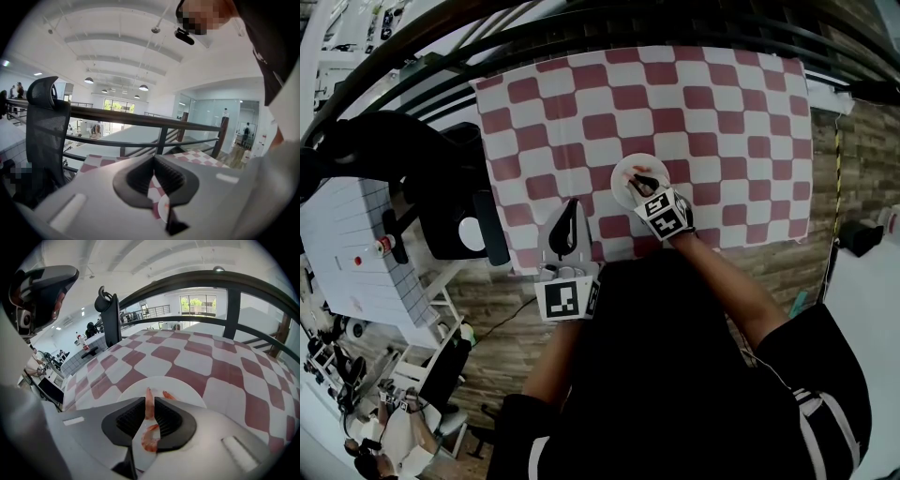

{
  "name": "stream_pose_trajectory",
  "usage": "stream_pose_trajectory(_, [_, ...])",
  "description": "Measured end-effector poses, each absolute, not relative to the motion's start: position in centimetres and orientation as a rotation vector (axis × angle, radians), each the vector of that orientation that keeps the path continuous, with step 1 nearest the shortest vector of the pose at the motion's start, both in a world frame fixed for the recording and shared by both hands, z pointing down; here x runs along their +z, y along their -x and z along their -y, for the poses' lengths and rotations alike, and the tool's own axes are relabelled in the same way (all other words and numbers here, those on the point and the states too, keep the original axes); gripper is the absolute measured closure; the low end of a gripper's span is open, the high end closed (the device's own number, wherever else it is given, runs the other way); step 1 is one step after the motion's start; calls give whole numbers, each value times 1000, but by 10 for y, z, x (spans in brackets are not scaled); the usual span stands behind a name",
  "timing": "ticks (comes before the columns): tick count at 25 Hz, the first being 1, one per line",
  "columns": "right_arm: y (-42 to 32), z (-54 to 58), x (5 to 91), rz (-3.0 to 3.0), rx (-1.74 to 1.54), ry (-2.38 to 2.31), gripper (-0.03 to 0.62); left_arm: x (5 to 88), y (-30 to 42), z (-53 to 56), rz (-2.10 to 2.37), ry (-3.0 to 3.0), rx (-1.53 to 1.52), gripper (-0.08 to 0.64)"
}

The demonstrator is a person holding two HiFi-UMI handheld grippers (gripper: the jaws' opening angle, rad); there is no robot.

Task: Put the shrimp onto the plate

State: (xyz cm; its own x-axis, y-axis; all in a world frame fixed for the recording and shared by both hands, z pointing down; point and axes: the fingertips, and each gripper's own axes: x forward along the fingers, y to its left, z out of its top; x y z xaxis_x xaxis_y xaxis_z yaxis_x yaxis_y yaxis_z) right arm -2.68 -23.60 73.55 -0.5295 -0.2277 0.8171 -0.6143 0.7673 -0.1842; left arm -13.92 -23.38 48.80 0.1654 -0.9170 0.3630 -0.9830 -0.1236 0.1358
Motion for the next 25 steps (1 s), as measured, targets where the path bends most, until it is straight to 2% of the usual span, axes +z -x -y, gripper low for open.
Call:
stream_pose_trajectory(15, [18,240,696,2202,662,-708,536,479,144,226,1836,-2119,254,551])
stream_pose_trajectory(25, [13,235,643,2280,732,-854,592,464,151,214,1882,-2117,218,551])
